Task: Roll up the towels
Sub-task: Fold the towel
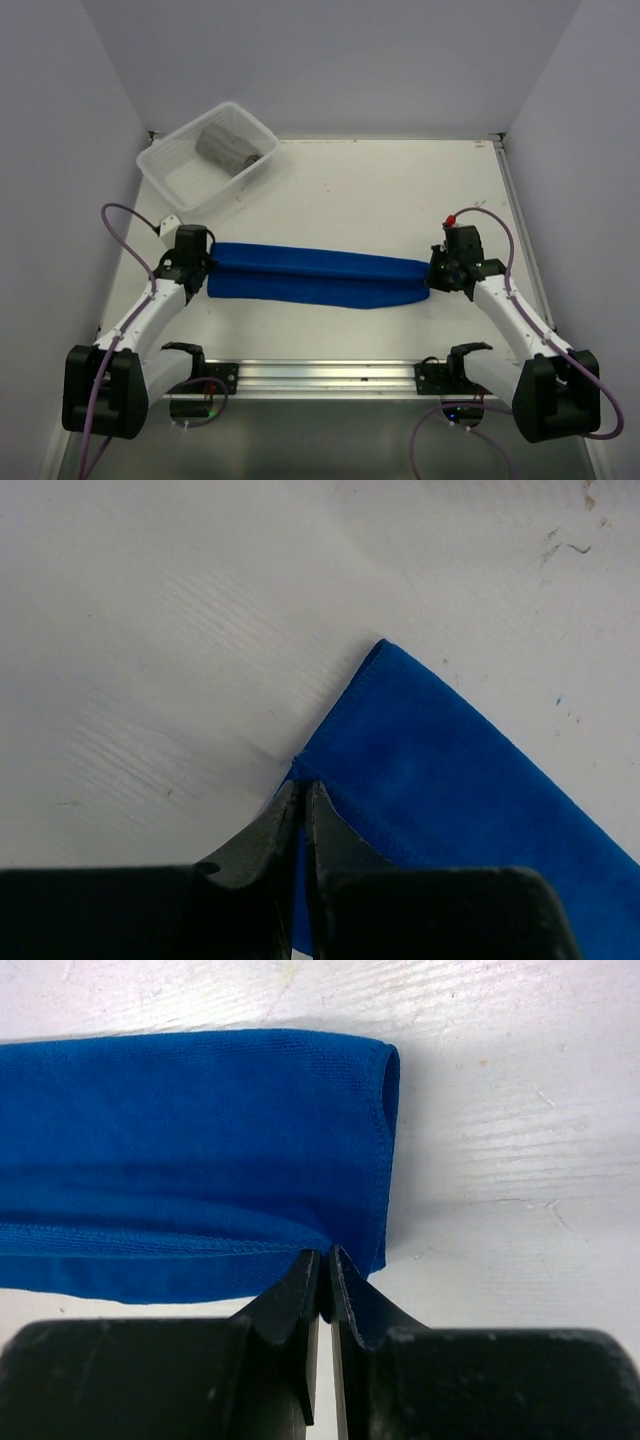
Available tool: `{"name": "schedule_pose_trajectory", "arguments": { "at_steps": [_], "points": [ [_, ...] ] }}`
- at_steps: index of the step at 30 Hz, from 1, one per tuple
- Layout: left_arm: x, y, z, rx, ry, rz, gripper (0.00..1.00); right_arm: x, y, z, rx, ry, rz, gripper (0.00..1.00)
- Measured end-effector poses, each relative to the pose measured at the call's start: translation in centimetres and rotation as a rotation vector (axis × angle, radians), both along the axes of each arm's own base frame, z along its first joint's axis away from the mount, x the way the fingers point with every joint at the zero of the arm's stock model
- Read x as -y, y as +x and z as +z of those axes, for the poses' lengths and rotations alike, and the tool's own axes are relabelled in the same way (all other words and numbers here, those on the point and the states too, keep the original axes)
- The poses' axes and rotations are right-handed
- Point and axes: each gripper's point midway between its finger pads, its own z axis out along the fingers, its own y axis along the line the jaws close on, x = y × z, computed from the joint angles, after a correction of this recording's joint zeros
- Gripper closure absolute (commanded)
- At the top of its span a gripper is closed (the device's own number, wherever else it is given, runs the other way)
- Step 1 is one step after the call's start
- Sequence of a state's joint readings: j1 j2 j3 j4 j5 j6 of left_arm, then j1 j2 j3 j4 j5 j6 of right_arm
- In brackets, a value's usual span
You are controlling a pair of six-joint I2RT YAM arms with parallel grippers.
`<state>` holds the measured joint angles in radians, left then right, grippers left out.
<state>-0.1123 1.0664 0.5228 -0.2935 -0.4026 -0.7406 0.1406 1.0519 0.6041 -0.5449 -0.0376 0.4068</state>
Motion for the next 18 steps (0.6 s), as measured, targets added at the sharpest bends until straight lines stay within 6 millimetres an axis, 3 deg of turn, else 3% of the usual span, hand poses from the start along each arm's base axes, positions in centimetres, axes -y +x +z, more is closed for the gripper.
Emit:
{"name": "schedule_pose_trajectory", "arguments": {
  "at_steps": [6,10,18],
  "points": [
    [-0.2,-0.5,-0.5,-0.004,0.006,0.005,0.88,0.0,-0.2,0.1,0.01,-0.005,-0.001,0.76],
    [-0.3,-0.8,-0.9,-0.003,0.01,0.004,0.78,0.0,-0.2,0.4,0.022,-0.008,-0.001,0.73],
    [-0.4,-1.2,-0.6,0.029,0.004,0.007,0.73,-0.1,-0.5,0.7,0.032,-0.005,0.003,0.73]
  ]
}}
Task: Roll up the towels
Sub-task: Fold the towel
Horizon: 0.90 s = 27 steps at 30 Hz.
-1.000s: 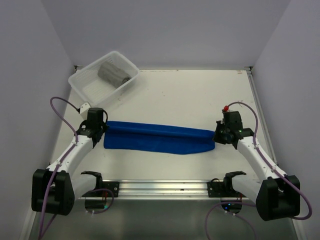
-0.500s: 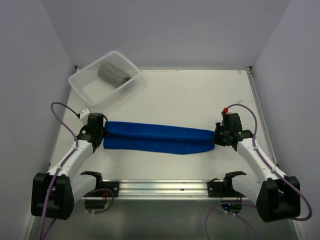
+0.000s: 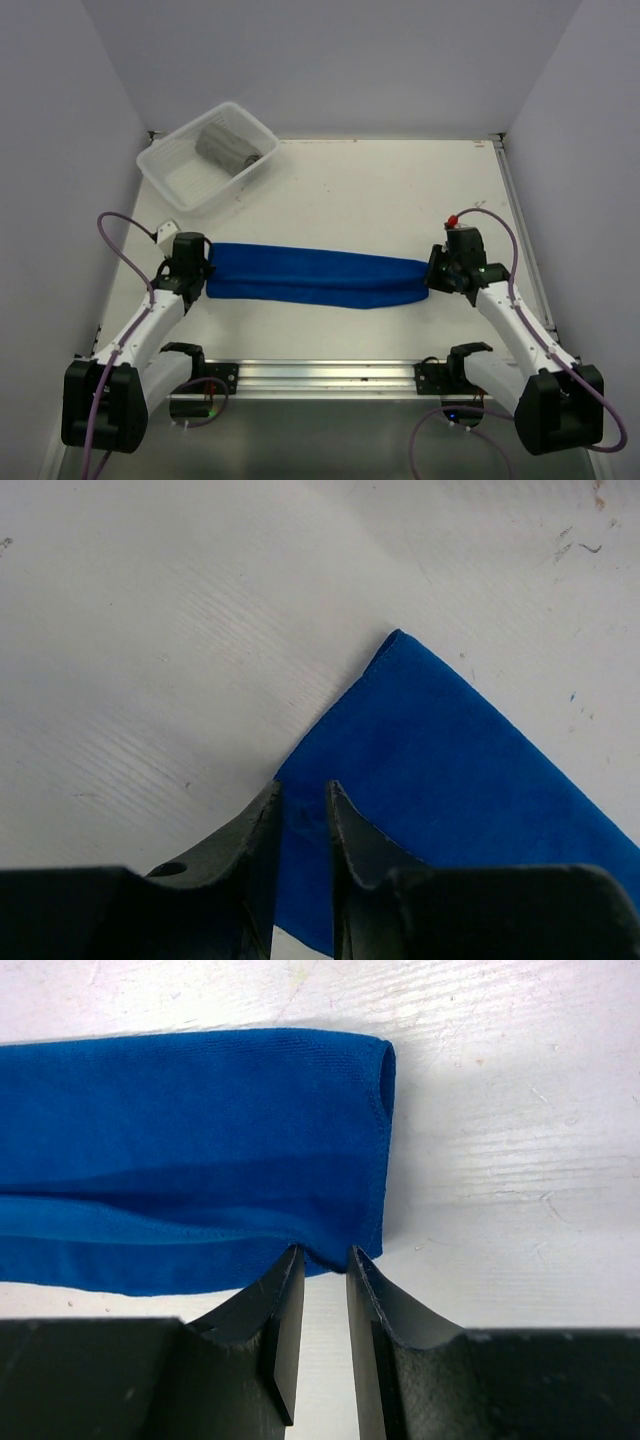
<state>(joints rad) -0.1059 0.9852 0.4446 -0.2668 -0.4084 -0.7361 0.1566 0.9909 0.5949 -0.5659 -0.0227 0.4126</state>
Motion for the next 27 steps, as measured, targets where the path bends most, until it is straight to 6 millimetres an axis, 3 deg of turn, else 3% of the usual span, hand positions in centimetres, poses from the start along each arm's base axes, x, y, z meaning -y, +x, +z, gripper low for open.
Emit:
{"name": "schedule_pose_trajectory", "arguments": {
  "at_steps": [13,20,27],
  "points": [
    [0.3,0.8,0.5,0.007,-0.001,-0.025,0.69,-1.2,-0.6,1.4,0.068,0.062,0.03,0.68],
    [1.1,2.3,1.2,0.019,-0.018,-0.062,0.67,-1.2,-0.4,0.4,0.017,0.056,0.013,0.61],
    [1.4,4.8,1.7,-0.012,-0.01,-0.079,0.64,-0.1,1.6,0.4,-0.015,0.0,-0.086,0.59]
  ]
}}
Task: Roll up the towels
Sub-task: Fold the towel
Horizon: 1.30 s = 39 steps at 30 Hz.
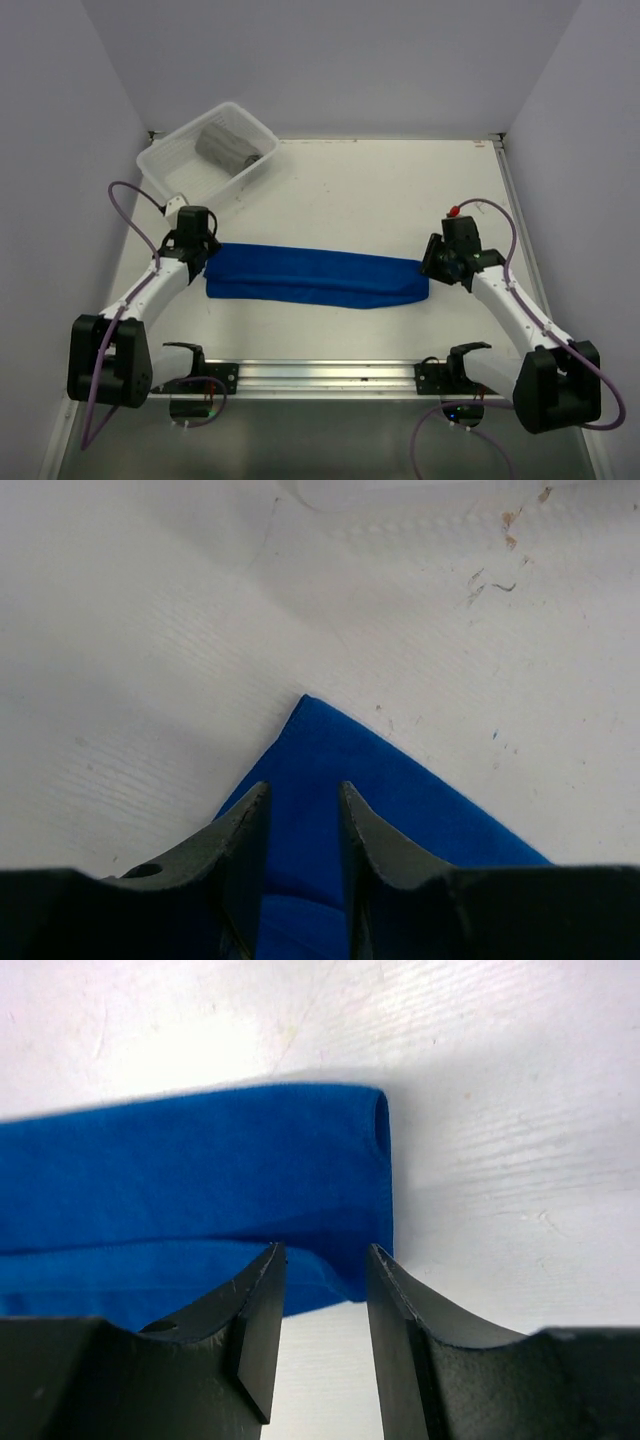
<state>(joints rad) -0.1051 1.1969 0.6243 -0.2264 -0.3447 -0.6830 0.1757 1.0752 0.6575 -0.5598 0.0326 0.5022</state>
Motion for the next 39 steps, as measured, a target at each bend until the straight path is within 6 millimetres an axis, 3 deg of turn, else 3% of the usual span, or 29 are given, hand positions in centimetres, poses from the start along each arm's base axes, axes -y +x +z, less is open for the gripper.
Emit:
{"name": "schedule_pose_trajectory", "arguments": {
  "at_steps": [5,9,16,20,27,30,37,39],
  "points": [
    [0.0,1.8,0.6,-0.007,0.02,-0.013,0.63,0.5,2.6,0.6,0.003,-0.034,-0.067,0.59],
    [-0.1,2.3,-0.1,-0.038,0.04,-0.017,0.63,1.1,3.9,-0.2,-0.01,-0.068,-0.101,0.59],
    [-0.4,2.1,-2.8,-0.129,0.06,-0.01,0.63,1.8,4.3,-2.7,-0.078,-0.101,-0.132,0.61],
    [-0.4,2.1,-3.8,-0.162,0.064,-0.01,0.63,2.1,4.9,-2.9,-0.081,-0.102,-0.142,0.62],
    [-0.4,2.1,-4.7,-0.183,0.066,-0.011,0.64,2.3,6.2,-2.8,-0.065,-0.099,-0.154,0.63],
    [-0.4,2.2,-5.1,-0.189,0.067,-0.011,0.72,2.5,6.2,-3.2,-0.077,-0.102,-0.158,0.65],
    [-0.4,2.3,-5.4,-0.194,0.068,-0.012,0.73,2.6,6.3,-3.5,-0.087,-0.112,-0.145,0.66],
    [-0.4,2.4,-5.4,-0.191,0.069,-0.013,0.77,2.5,6.5,-3.3,-0.08,-0.112,-0.142,0.66]
  ]
}}
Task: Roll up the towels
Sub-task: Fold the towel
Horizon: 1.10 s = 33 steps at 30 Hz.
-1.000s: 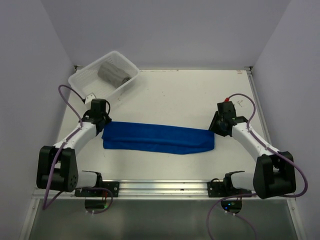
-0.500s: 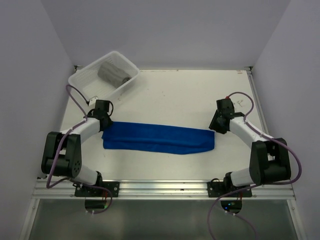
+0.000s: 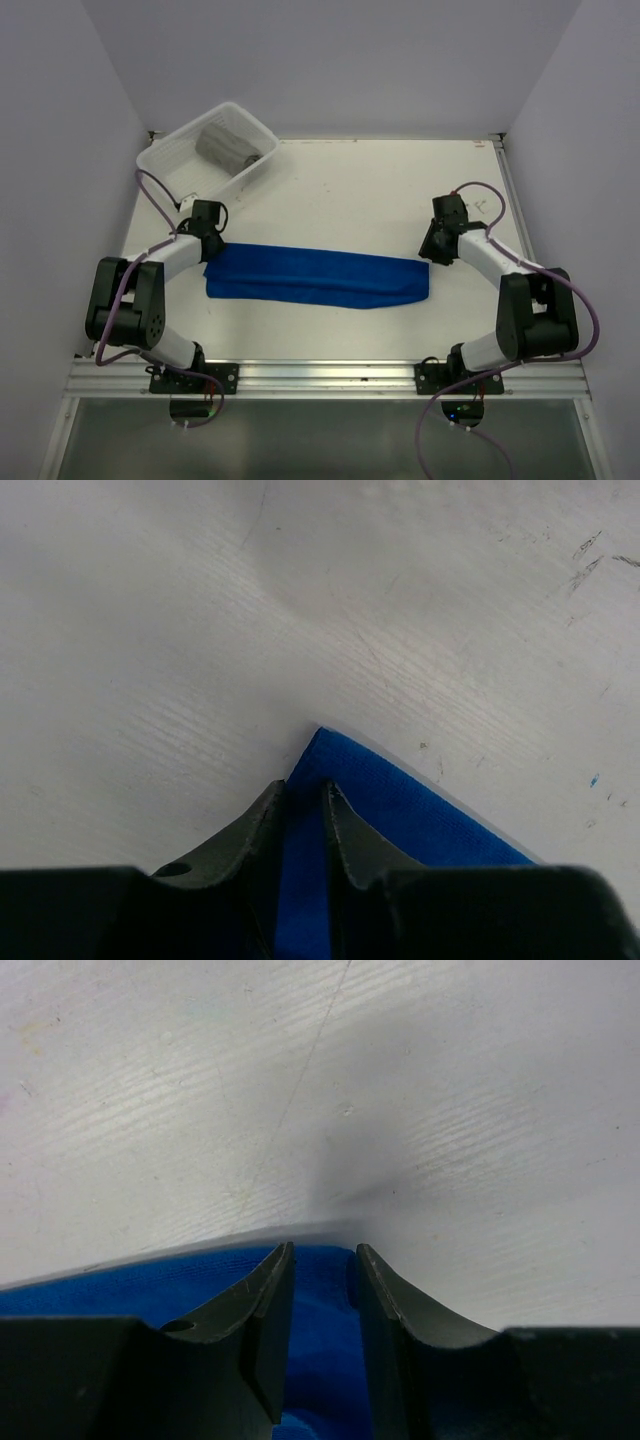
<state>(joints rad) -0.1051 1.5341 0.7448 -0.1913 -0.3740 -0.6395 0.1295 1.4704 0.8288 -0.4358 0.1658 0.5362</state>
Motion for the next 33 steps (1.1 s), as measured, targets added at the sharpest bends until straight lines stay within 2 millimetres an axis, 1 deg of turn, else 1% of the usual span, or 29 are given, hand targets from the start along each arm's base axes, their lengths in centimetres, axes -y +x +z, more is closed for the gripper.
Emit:
{"name": "schedule_pose_trajectory", "arguments": {
  "at_steps": [1,3,4,5,6,9,13,18,24,33],
  "points": [
    [0.0,0.1,0.0,0.002,0.001,-0.001,0.77,0.0,0.1,0.1,0.003,-0.001,0.002,0.66],
    [0.0,0.1,0.0,0.004,0.002,-0.005,0.84,0.0,0.3,0.2,0.008,-0.002,0.005,0.66],
    [0.0,0.2,0.0,0.005,0.002,-0.005,0.84,0.0,0.4,0.3,0.009,-0.002,0.008,0.66],
    [0.0,0.2,0.0,0.004,0.003,-0.006,0.83,0.0,0.4,0.3,0.009,-0.004,0.01,0.65],
    [0.0,0.2,-0.1,0.003,0.003,-0.007,0.76,0.0,0.5,0.3,0.008,-0.005,0.012,0.65],
    [0.0,0.2,-0.2,-0.002,0.007,-0.012,0.67,0.0,0.7,0.1,0.002,-0.008,0.014,0.65],
    [0.0,0.3,0.0,0.006,0.007,-0.013,0.66,0.0,1.2,0.0,-0.001,-0.009,0.012,0.65],
    [0.0,0.5,1.1,0.039,0.005,-0.012,0.65,0.1,2.0,0.4,0.01,-0.01,0.009,0.66],
    [-0.1,0.6,1.5,0.052,0.008,-0.008,0.64,0.1,1.9,0.3,0.005,-0.009,0.008,0.67],
    [-0.4,0.6,1.5,0.053,0.009,0.002,0.62,0.2,0.9,-0.6,-0.027,-0.013,0.008,0.7]
  ]
}}
